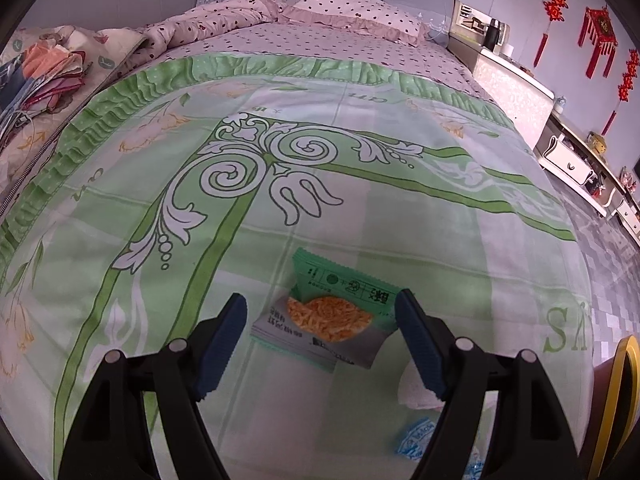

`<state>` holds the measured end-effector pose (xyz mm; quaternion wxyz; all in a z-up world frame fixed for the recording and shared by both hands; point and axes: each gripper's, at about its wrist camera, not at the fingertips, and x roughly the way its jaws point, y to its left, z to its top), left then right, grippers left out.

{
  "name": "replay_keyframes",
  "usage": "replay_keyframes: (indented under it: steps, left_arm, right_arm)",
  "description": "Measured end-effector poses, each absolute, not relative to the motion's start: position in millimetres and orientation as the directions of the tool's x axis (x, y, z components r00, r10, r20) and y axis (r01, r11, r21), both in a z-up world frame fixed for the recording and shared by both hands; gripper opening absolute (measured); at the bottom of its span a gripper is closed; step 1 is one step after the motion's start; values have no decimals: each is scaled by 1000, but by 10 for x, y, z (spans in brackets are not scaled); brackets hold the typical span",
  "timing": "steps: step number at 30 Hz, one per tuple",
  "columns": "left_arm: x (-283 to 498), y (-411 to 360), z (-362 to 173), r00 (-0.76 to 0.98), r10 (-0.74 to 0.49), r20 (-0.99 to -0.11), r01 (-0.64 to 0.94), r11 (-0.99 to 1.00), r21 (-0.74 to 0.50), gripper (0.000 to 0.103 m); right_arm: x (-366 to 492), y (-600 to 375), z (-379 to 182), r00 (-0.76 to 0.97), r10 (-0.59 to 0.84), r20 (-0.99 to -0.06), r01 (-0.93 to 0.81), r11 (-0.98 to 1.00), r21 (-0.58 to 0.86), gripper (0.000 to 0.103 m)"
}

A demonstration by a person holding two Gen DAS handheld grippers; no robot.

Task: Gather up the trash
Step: 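Grasp the white printed packaging strip with the right gripper while the left grasps the green snack packet, then carry the packaging strip and snack packet with both grippers over the bin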

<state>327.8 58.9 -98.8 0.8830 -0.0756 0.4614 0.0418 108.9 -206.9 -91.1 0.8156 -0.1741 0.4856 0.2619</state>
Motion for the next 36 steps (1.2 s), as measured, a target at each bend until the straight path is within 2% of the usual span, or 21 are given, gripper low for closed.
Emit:
replay_keyframes:
  steps: [4,8,12,18,21,22,26,30,36]
  left_arm:
    - [3332,486,-1143,560,18,-828,-133,989,-68,71]
    - [3412,528,-1188,559,24,-829,-134,989,-62,61]
    - [3418,522,-1217,569,43,-821,-129,991,-37,51]
    - [3367,552,-1215,587,37,-809,-128,991,-48,46]
    - [3341,582,-1182,590,21,-807,-133,989,-71,45]
    - [3326,591,-1172,592,21,-806,-134,988,-73,44]
    - [3264,612,-1112,599,25,-801,-135,988,-70,43]
    - [3186,633,-1038,604,14,-797,-132,988,-83,35]
    - [3074,673,-932,616,17,-788,-124,989,-76,29]
  right_arm:
    - [1127,-2002,-964,394,252,-884,-612,790,-48,57]
    - [1219,-1958,-1004,392,255,-884,-612,790,-44,53]
    - [1299,-1968,-1004,390,279,-878,-596,803,-10,42]
    - [1337,-2011,-976,398,287,-871,-568,823,12,30]
    - [1363,-2062,-942,404,295,-866,-543,839,33,21]
    - [1379,-2094,-939,400,298,-867,-533,845,45,13]
    - [1423,-2168,-927,397,298,-868,-505,861,65,13]
    - [1397,-2205,-861,415,302,-858,-489,869,70,13]
    - [1342,-2288,-717,450,300,-841,-460,885,70,13]
